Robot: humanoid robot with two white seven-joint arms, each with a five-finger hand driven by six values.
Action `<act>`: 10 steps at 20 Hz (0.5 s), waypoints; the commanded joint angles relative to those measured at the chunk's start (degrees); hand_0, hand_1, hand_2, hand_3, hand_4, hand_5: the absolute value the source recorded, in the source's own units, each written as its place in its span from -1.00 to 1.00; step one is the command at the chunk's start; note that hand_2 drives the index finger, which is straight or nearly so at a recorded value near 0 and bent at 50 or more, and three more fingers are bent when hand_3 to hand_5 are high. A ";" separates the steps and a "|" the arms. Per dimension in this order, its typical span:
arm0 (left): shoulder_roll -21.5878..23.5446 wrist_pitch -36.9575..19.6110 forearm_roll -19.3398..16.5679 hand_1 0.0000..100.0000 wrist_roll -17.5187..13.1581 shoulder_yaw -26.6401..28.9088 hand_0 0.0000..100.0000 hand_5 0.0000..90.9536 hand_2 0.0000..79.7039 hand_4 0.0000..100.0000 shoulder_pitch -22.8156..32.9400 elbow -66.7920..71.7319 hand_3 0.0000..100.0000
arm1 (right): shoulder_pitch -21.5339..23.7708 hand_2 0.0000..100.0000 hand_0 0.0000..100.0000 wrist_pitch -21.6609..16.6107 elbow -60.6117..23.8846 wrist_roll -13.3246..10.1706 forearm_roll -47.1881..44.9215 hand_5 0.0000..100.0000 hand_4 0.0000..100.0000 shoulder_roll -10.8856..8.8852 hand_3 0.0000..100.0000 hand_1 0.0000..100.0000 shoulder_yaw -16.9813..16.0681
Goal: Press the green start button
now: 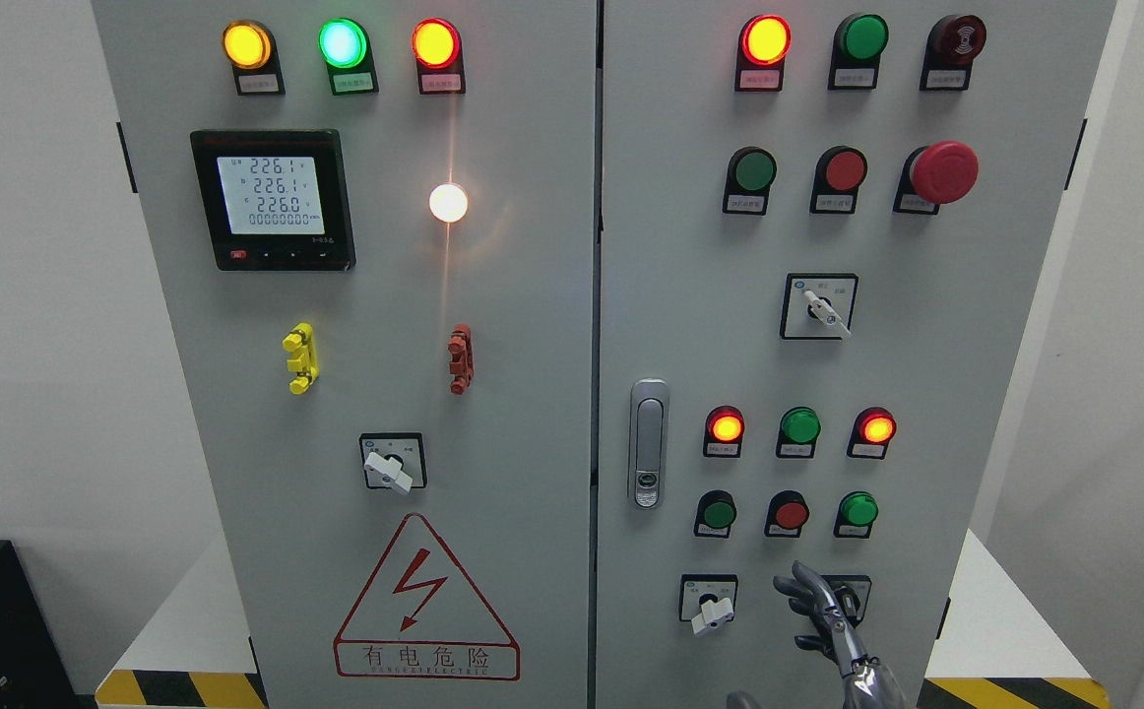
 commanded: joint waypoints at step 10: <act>0.00 -0.02 0.00 0.11 -0.02 0.00 -0.76 -1.00 -1.00 -1.00 0.00 -1.58 -1.00 | 0.39 -1.00 -1.00 2.81 -1.82 1.42 -12.25 -1.00 -1.00 -0.02 -1.00 -1.00 -1.77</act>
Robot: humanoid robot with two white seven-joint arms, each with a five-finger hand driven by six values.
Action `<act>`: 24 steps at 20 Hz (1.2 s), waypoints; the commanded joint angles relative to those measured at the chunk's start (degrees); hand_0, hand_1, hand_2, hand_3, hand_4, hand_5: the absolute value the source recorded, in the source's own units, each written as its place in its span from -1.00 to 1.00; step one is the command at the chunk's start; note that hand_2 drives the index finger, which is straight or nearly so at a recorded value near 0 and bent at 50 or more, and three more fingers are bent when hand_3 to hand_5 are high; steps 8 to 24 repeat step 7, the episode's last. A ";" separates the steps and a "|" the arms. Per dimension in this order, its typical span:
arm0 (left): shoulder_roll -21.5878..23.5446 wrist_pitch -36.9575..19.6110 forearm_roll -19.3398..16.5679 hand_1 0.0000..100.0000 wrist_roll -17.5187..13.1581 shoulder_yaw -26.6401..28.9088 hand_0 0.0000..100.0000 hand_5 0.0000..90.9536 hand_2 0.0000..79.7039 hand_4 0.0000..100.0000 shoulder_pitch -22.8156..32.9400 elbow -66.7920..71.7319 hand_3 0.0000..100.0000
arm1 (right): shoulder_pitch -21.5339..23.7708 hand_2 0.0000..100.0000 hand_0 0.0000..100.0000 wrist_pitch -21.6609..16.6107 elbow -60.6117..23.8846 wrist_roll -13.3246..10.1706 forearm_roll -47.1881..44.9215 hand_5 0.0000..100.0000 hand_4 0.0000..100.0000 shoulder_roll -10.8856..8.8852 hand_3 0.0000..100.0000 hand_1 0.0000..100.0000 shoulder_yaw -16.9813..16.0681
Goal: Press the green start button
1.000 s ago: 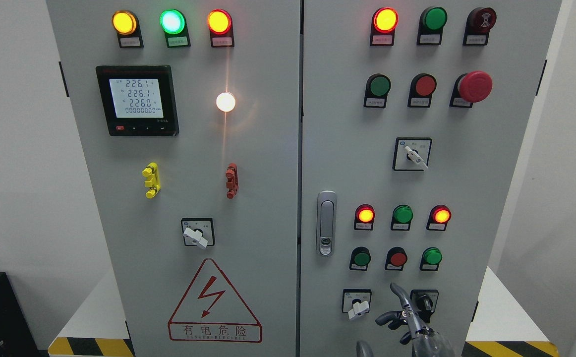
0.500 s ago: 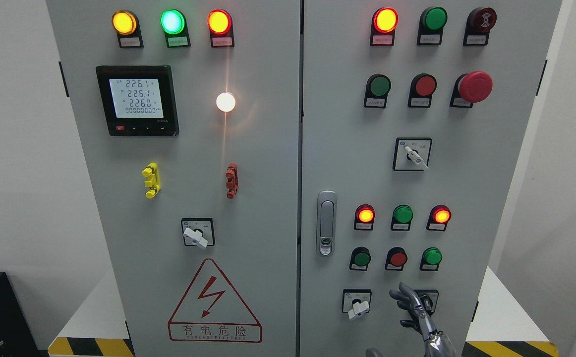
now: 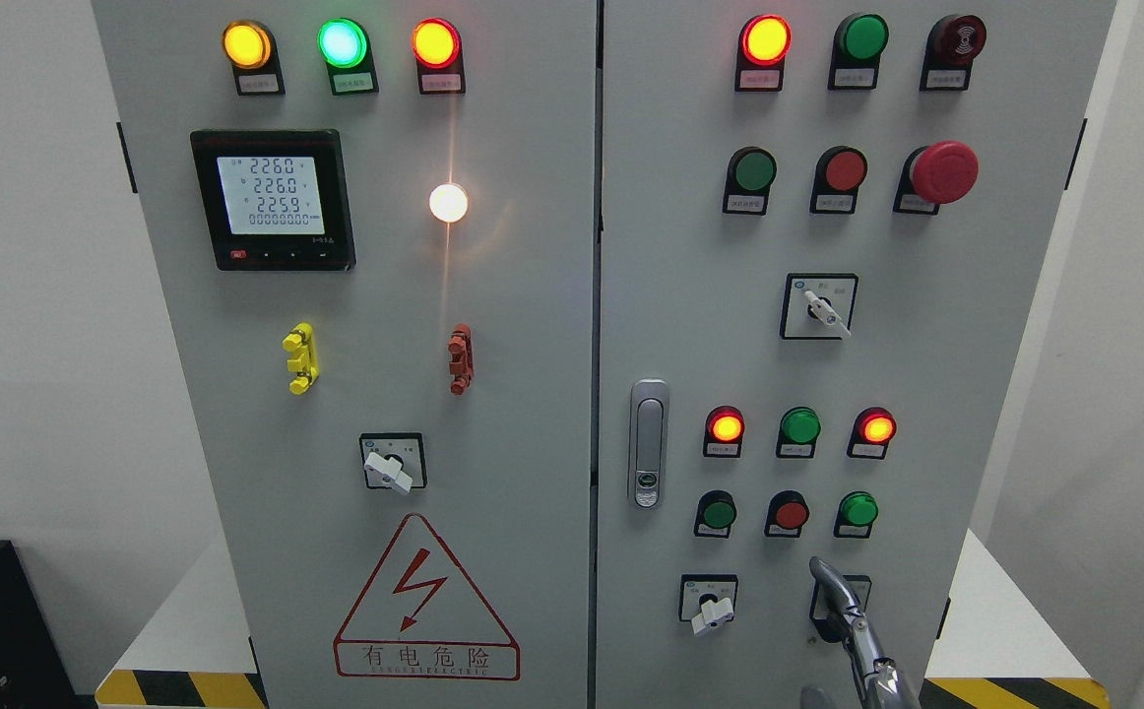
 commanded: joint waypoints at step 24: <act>0.00 -0.02 0.00 0.11 0.05 0.00 -0.76 -1.00 -1.00 -1.00 0.00 -1.58 -1.00 | 0.15 -1.00 -1.00 0.90 -0.73 1.82 -7.38 -1.00 -1.00 -0.01 -1.00 -1.00 -0.85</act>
